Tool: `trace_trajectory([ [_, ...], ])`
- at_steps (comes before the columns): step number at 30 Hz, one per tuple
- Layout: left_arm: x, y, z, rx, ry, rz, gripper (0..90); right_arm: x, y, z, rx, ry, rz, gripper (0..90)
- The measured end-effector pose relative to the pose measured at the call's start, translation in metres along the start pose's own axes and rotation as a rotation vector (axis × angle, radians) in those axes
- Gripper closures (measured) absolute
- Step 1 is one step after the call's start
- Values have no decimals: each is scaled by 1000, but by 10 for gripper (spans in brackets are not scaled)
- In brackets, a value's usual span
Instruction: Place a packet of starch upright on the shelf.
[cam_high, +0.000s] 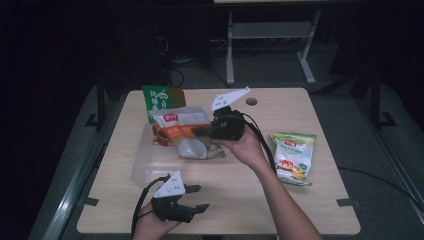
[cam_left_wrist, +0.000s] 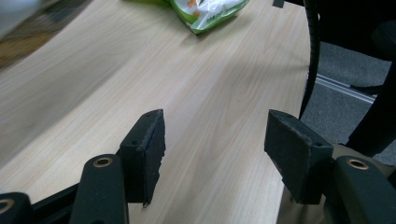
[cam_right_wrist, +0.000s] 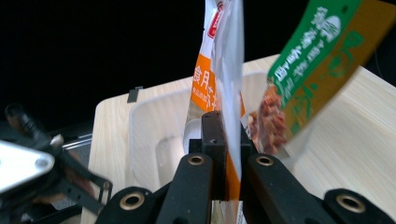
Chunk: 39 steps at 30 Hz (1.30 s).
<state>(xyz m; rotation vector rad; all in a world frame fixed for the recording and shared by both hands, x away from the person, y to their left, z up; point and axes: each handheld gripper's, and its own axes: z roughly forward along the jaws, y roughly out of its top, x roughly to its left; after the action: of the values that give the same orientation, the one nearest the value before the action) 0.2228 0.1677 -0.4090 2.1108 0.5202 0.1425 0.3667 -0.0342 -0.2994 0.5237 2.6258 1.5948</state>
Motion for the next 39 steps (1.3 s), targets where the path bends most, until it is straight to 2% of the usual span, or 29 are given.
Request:
trace_trajectory([
  [6, 1, -1, -2, -8, 3, 2, 375, 0, 14, 25, -7, 15, -9, 896],
  [9, 3, -2, -3, 6, 0, 14, 378, 0, 19, 36, -4, 7, -8, 896],
  [16, 3, -3, -1, 1, -4, 14, 370, -2, 24, 61, -22, 31, 0, 896],
  [25, 6, -5, -3, 0, -9, 8, 362, -6, 21, 90, -39, 49, 34, 896],
  [31, 3, -7, -4, 5, -24, 4, 364, -9, 18, 109, -49, 72, 60, 896],
  [36, 4, -7, -3, 10, -47, 11, 364, -12, 12, 122, -43, 84, 75, 896],
  [39, 3, -6, -3, 6, -42, 19, 364, -15, 7, 129, -48, 91, 92, 896],
])
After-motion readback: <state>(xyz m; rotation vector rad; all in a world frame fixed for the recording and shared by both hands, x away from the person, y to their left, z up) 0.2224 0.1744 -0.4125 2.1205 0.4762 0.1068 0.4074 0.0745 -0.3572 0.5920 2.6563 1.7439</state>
